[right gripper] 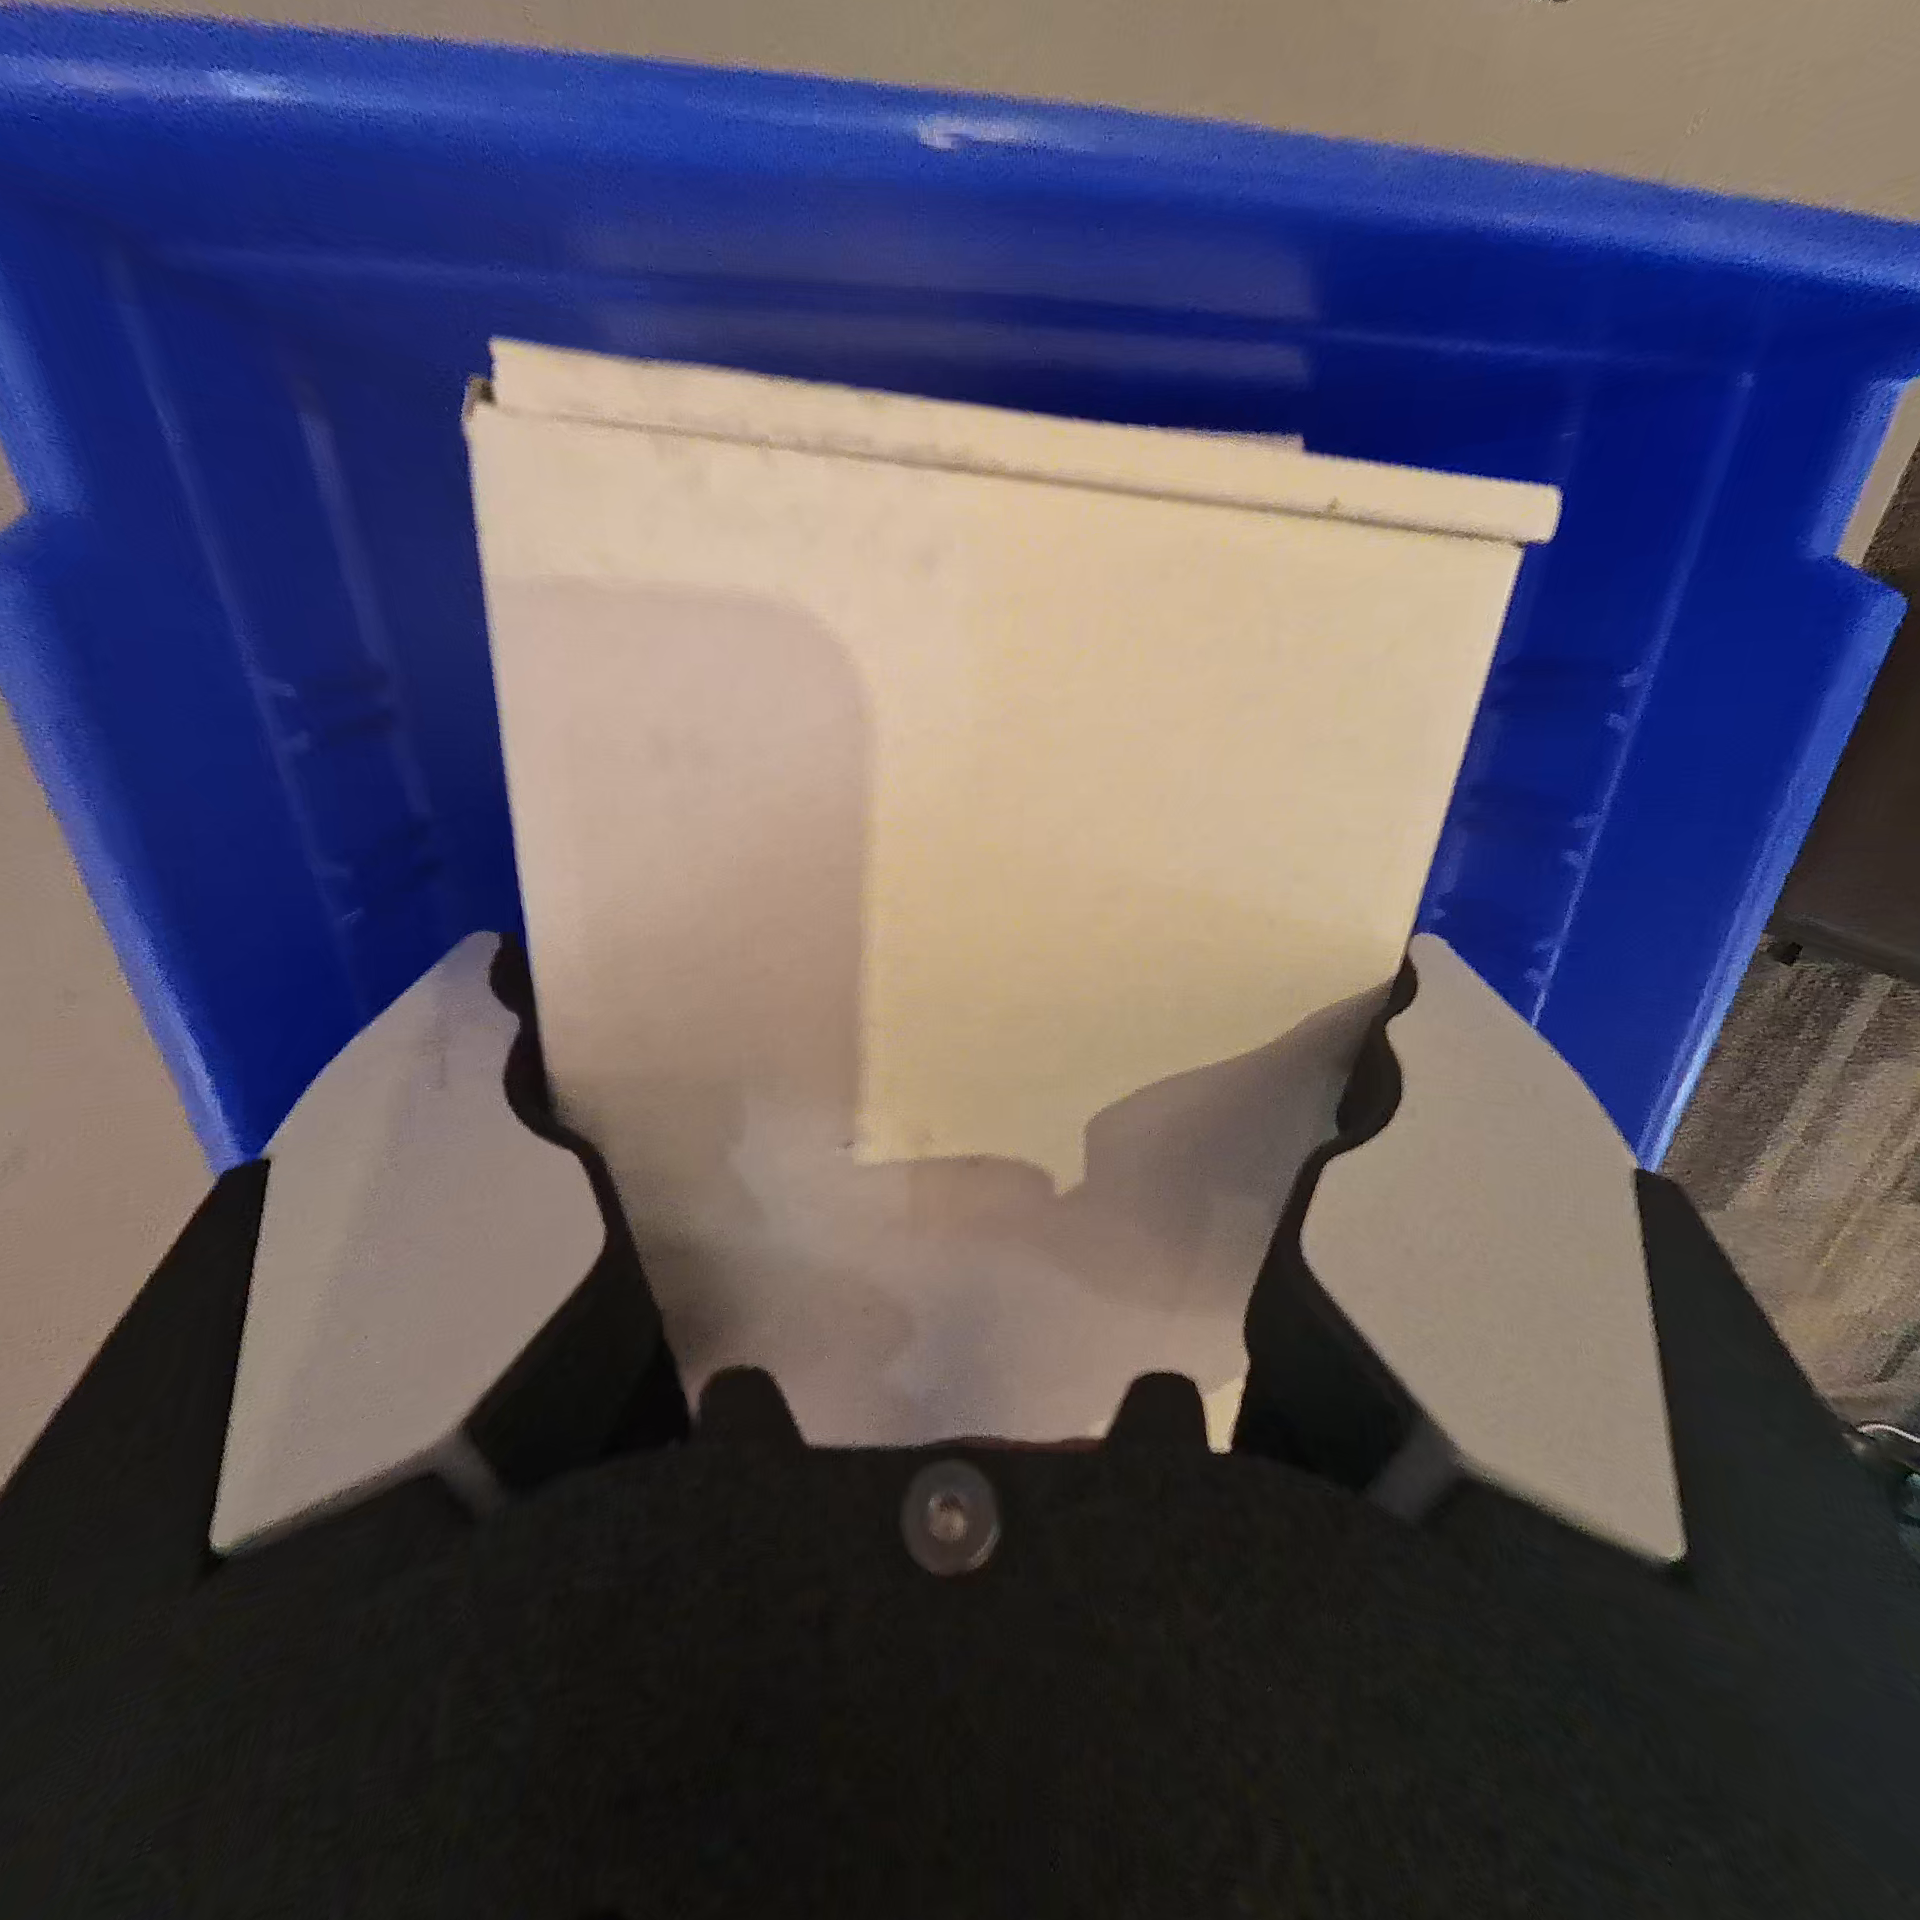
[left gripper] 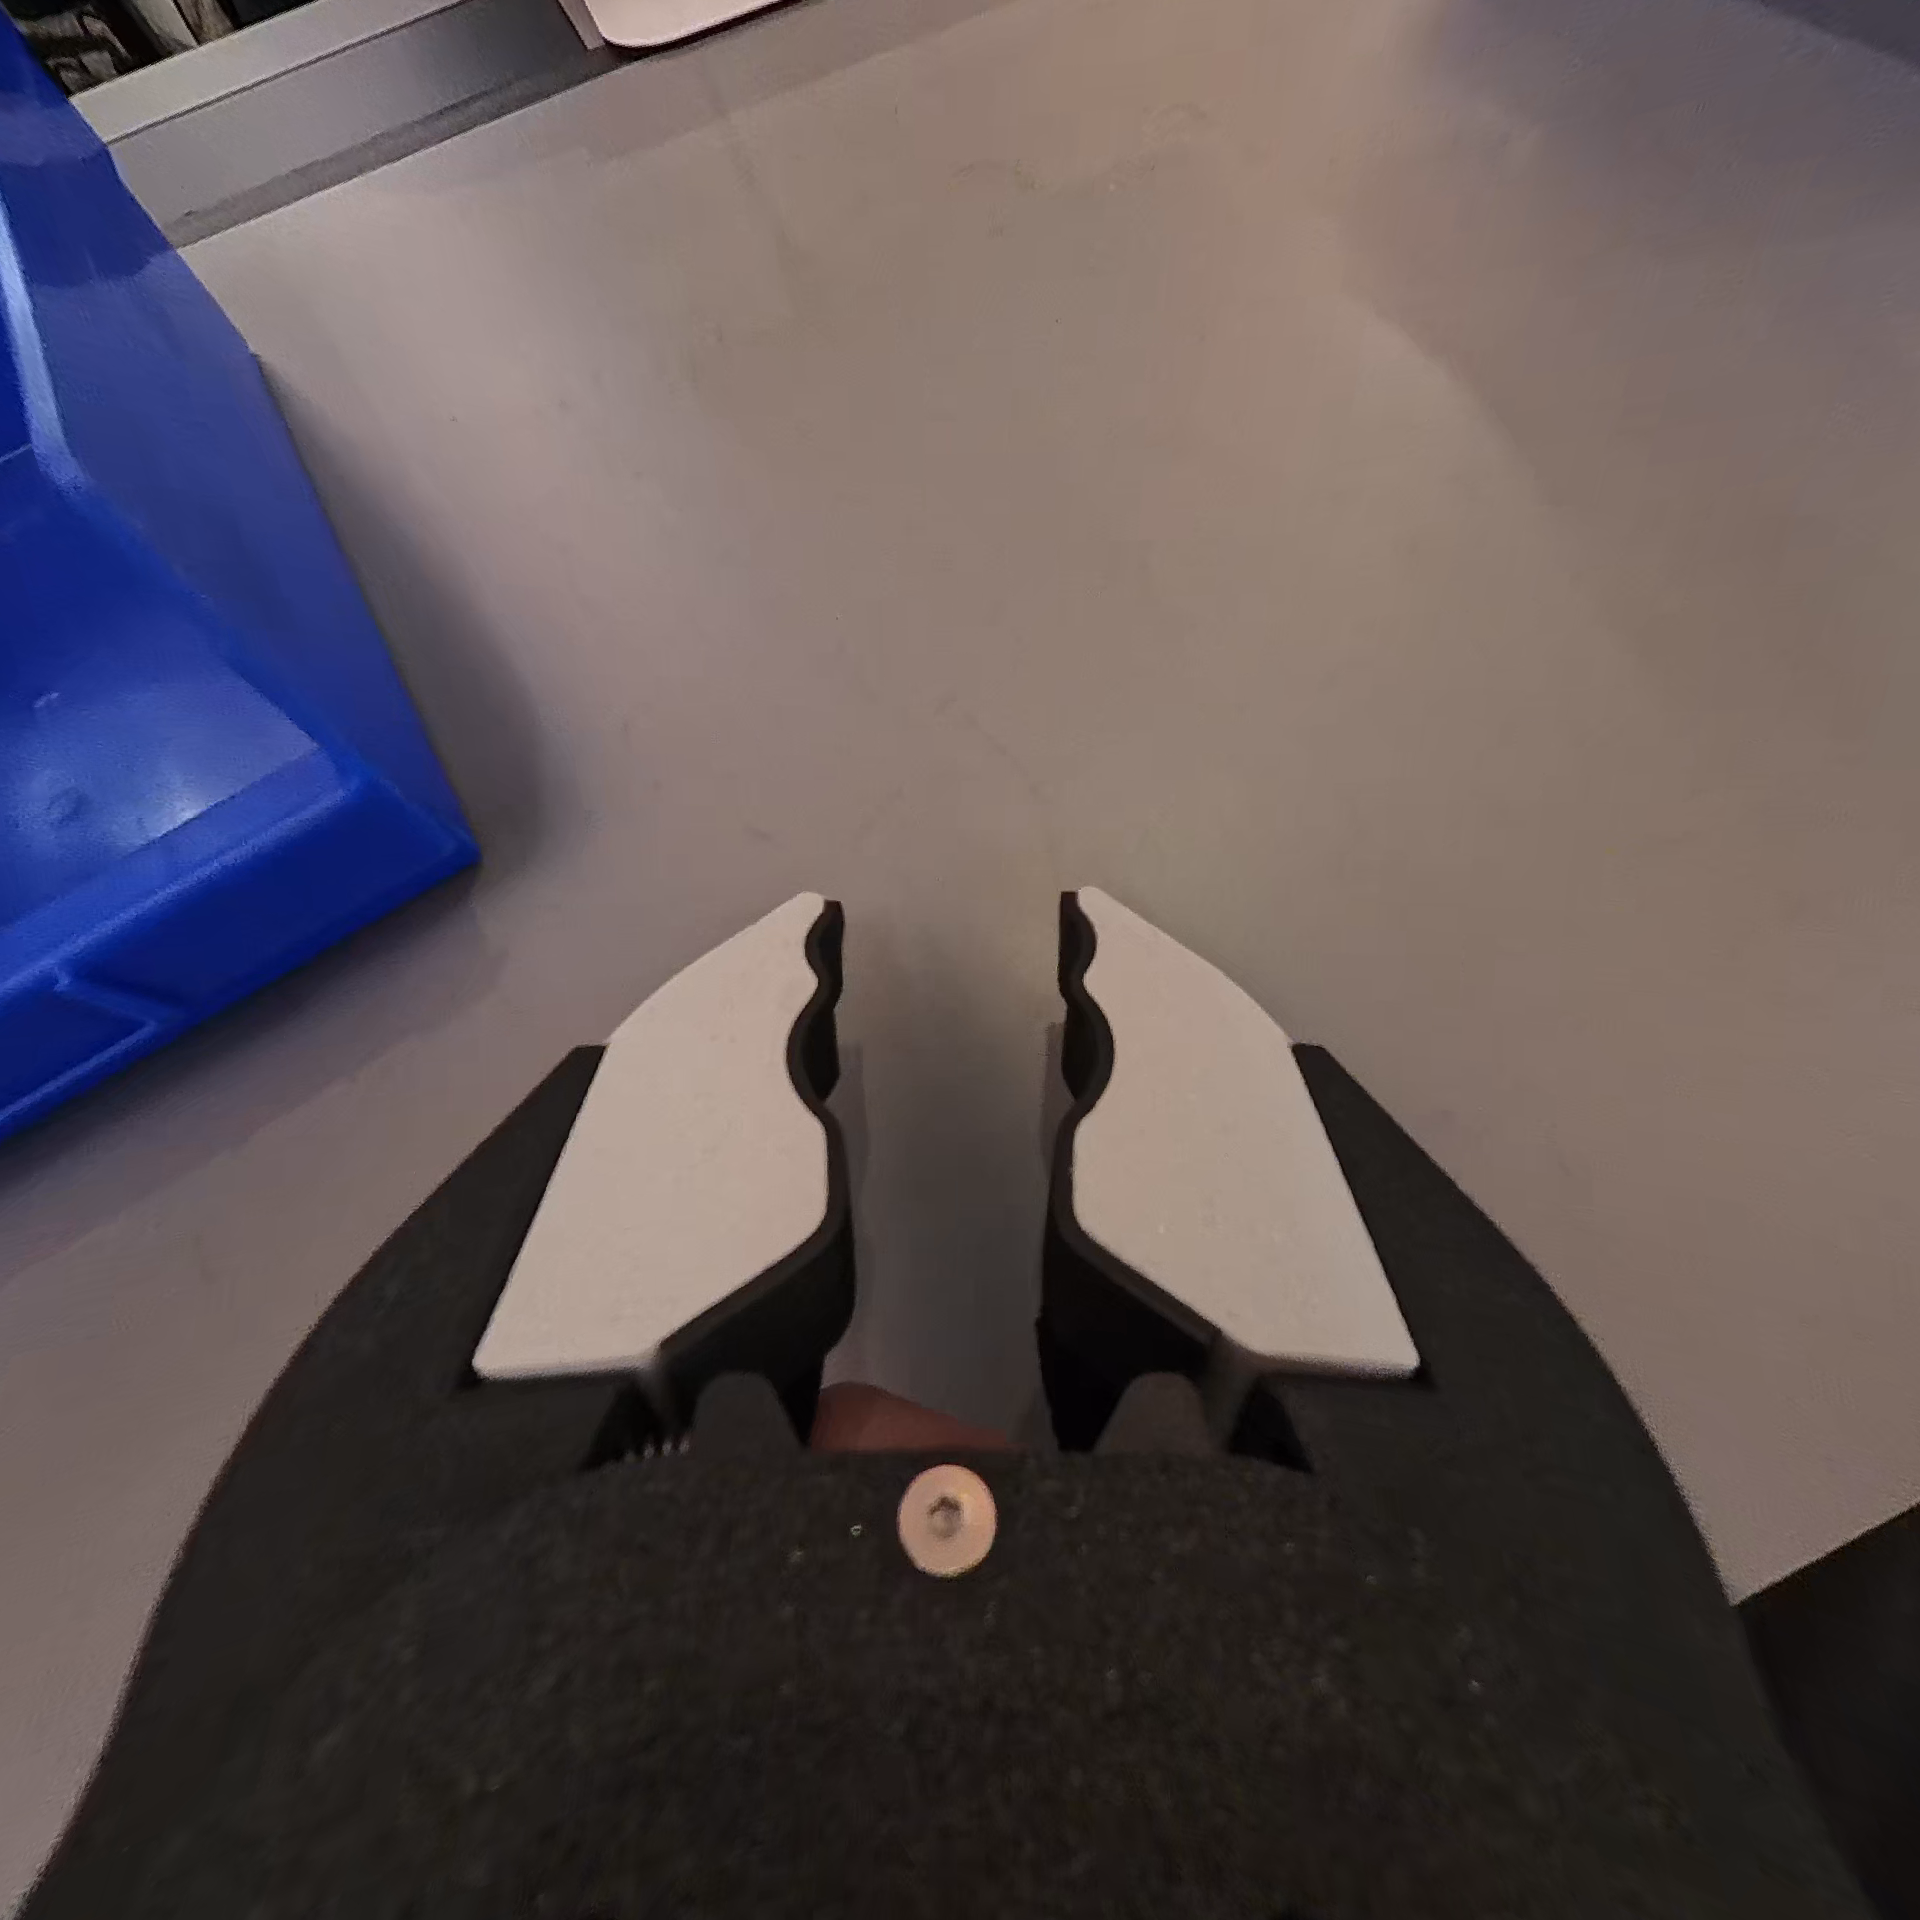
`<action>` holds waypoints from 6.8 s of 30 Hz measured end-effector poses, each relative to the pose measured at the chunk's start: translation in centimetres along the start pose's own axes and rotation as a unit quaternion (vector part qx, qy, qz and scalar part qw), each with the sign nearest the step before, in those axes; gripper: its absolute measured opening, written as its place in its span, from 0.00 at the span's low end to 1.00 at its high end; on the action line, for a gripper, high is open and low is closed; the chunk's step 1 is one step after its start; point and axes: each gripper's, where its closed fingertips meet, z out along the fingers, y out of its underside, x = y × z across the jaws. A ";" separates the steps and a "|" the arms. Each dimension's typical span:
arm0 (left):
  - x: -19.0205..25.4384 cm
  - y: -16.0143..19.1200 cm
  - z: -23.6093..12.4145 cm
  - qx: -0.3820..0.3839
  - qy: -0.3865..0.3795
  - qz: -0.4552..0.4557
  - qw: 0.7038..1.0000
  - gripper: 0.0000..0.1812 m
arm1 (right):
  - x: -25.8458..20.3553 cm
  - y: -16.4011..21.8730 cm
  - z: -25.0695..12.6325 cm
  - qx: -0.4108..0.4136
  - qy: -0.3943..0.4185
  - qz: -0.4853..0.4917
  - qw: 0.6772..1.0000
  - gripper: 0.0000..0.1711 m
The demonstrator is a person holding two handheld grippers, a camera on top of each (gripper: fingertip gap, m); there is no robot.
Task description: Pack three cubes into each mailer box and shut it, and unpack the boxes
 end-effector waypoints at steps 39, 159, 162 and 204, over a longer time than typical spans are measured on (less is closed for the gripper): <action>-8.4 1.8 -6.6 0.073 -0.062 -0.121 0.988 0.22 | -6.5 22.8 -6.0 0.496 -0.064 -0.019 0.866 0.31; -16.0 11.2 -18.1 0.025 -0.235 -0.238 0.942 0.02 | -54.5 23.1 -14.3 0.480 -0.215 -0.142 0.839 0.03; -15.9 11.2 -18.1 0.022 -0.236 -0.236 0.942 0.03 | -54.5 23.0 -14.3 0.483 -0.213 -0.139 0.838 0.02; 27.0 -23.3 11.1 0.173 0.005 -0.029 0.985 0.04 | 6.3 19.0 -7.9 0.488 -0.069 0.064 0.868 0.03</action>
